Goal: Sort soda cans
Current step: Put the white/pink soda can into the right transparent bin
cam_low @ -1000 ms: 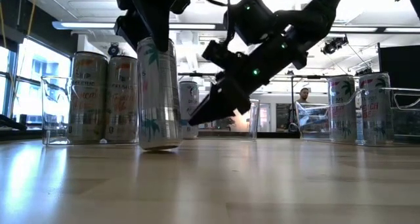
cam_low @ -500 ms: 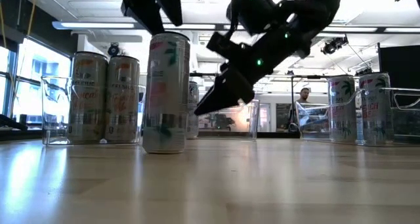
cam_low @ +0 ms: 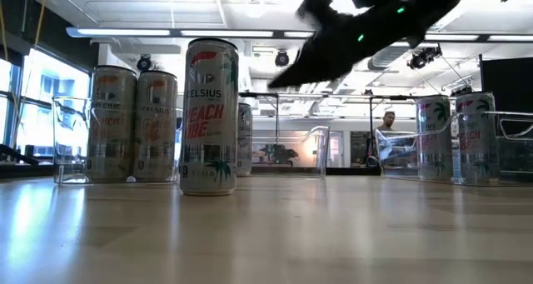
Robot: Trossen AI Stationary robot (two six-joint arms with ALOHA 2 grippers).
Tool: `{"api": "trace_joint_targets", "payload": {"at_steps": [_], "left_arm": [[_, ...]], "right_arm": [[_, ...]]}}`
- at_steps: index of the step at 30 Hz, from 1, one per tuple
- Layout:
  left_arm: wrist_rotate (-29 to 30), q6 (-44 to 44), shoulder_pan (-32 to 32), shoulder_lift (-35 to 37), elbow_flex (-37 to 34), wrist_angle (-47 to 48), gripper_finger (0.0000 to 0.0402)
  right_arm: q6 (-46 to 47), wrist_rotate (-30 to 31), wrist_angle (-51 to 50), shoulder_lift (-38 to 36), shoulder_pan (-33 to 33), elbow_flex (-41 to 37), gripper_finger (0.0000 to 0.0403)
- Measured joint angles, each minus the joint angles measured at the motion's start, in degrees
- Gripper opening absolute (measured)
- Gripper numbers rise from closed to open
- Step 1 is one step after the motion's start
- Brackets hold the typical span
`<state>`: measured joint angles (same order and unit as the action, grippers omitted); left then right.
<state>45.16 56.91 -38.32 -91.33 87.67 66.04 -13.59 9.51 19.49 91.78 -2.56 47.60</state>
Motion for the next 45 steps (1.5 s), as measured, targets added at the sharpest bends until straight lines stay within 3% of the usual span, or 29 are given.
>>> {"api": "trace_joint_targets", "payload": {"at_steps": [7,12,16,19,25,35,45], "left_arm": [[7.5,6.5,-6.7,-3.1,-7.0,-3.9,0.0300],[13.4,11.3,-7.8,-4.1,-15.0,-8.9,0.0300],[16.3,15.3,-7.7,-4.1,-20.1,-9.4,0.0300],[16.6,15.9,-6.8,-4.1,-22.2,-9.4,0.0300],[16.9,9.9,-4.7,-4.1,-23.1,-9.4,0.0300],[17.0,5.5,-2.2,-4.1,-23.1,-11.1,0.0300],[17.0,5.4,-2.2,-4.1,-23.1,-13.1,0.0300]], "right_arm": [[9.9,-14.8,19.4,-0.1,-1.4,-4.8,0.0258],[10.2,-18.9,15.3,4.0,-3.1,1.1,0.0262],[9.6,-19.1,5.6,6.9,-4.5,9.5,0.0266],[9.1,-15.1,-3.8,8.5,-4.9,15.9,0.0266],[10.9,-9.9,-12.6,13.1,-5.1,24.5,0.0266],[10.2,-10.4,-16.2,14.9,-5.1,27.4,0.0268],[8.8,-15.5,-18.8,14.8,-5.2,27.6,0.0327]]}}
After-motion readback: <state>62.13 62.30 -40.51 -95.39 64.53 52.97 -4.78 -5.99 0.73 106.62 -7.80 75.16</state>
